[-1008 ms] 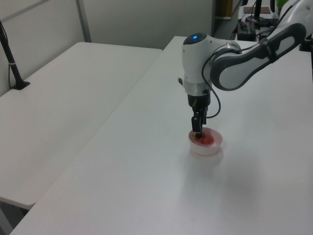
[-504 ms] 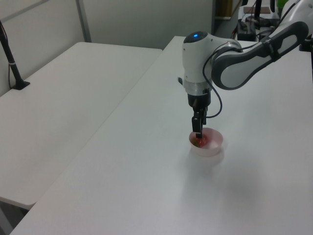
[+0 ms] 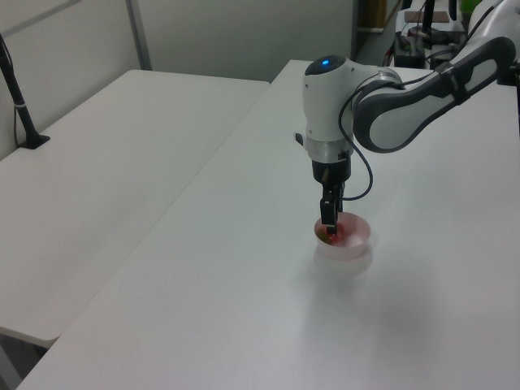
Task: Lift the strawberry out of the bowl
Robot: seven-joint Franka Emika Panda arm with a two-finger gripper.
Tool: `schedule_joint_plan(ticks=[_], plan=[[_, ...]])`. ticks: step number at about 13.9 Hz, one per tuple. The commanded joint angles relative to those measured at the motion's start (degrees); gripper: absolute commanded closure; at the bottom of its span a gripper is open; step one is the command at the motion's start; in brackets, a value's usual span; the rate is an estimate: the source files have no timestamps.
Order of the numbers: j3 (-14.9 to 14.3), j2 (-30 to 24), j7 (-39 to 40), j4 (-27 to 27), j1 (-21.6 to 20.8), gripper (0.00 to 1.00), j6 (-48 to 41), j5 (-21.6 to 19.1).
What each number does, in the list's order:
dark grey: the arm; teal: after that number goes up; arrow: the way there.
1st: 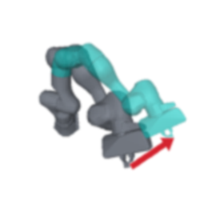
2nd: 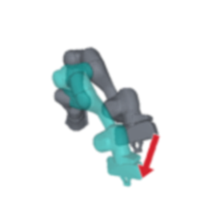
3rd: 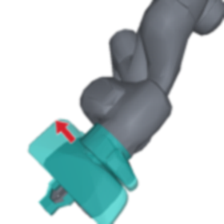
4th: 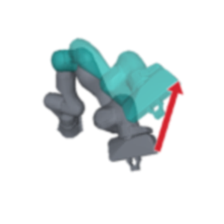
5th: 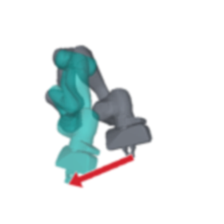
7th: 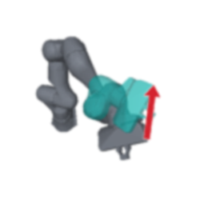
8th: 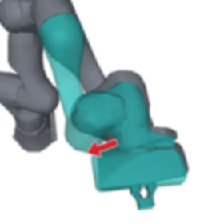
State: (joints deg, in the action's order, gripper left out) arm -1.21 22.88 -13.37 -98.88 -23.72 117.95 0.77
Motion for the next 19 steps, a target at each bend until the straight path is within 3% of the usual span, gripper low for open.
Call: schedule_joint_plan(ticks=[1, 19], plan=[[-0.3, -0.8, 3.7, -0.5, -0.6, 0.23, -1.6, 0.2], [-0.1, -1.6, 6.1, -0.4, -1.7, 0.25, -2.1, 0.4]])
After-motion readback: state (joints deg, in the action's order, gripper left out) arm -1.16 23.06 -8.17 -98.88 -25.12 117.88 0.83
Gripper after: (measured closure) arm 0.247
